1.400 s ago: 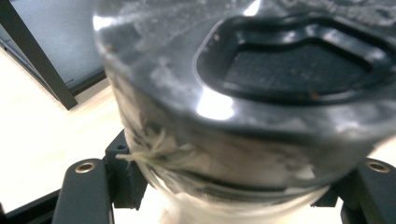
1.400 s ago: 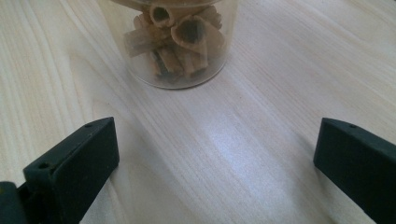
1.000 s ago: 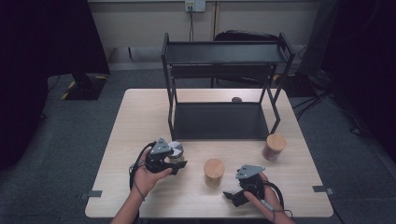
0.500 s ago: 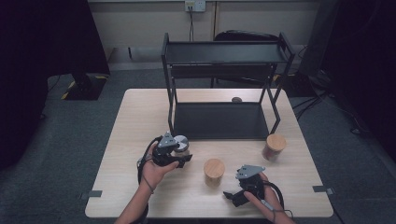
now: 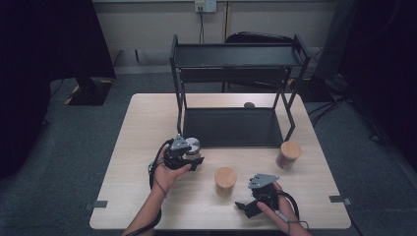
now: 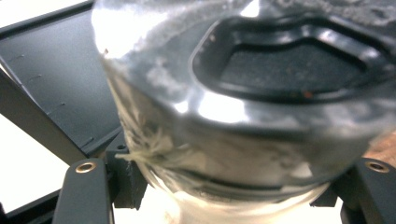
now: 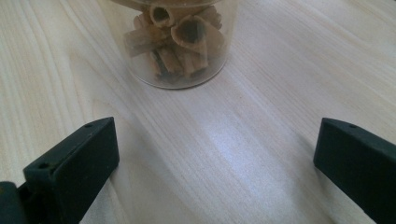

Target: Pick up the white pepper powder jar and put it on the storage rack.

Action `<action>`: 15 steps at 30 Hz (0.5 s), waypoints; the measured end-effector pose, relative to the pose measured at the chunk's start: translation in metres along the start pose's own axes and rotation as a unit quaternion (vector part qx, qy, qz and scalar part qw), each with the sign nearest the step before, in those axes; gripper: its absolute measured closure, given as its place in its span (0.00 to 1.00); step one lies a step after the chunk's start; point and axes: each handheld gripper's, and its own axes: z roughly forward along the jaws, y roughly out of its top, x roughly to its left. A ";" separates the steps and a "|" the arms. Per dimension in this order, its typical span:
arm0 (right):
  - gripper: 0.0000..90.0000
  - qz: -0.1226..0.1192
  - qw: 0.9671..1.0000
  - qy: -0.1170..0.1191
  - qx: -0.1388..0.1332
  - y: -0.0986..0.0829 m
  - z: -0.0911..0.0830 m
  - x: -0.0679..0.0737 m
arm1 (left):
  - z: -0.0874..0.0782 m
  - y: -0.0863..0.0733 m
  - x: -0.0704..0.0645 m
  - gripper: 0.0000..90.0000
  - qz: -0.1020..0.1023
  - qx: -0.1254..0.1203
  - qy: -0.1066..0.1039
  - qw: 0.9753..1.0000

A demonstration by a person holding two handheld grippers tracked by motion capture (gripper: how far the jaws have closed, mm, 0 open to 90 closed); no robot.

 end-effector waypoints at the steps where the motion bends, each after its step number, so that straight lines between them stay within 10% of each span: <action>1: 0.00 0.000 1.000 0.000 0.000 0.000 0.000 0.000 | 0.001 0.001 0.000 0.34 0.001 0.001 0.000 1.000; 15: 0.00 0.000 1.000 0.000 0.000 0.000 0.000 0.000 | 0.012 0.012 0.004 0.34 -0.005 0.004 -0.002 1.000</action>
